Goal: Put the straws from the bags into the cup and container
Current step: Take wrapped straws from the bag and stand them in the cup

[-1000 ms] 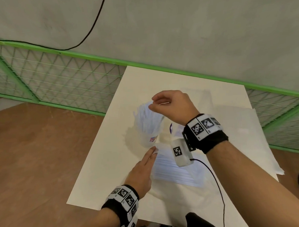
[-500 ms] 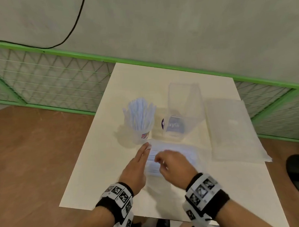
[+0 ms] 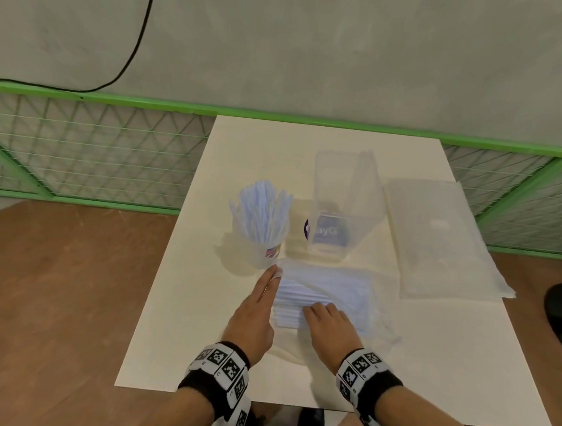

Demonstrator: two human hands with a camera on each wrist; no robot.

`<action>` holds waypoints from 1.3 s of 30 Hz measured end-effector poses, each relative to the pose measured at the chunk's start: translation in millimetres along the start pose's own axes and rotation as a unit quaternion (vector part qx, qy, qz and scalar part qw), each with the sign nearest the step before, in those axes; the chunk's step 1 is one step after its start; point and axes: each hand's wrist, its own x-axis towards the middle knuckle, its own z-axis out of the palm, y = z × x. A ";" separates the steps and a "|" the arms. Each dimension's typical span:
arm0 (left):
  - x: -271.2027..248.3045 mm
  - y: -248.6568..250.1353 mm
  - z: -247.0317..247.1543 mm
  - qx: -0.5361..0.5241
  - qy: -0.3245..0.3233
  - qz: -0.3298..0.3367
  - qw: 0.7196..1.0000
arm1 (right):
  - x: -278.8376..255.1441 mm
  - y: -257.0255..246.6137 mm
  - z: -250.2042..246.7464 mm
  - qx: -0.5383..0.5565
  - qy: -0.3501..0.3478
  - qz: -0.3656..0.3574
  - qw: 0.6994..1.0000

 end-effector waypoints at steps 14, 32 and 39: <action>0.7 0.0 -1.1 0.008 0.004 0.009 1.000 | 7.1 -2.2 -0.6 0.011 0.018 0.012 1.000; 0.3 1.0 -1.6 0.006 0.010 0.014 1.000 | 12.5 -2.7 -3.3 0.035 0.019 0.003 0.999; -1.7 3.0 -3.4 0.008 0.011 0.008 1.000 | 13.5 -1.9 -8.2 0.031 0.013 -0.006 0.999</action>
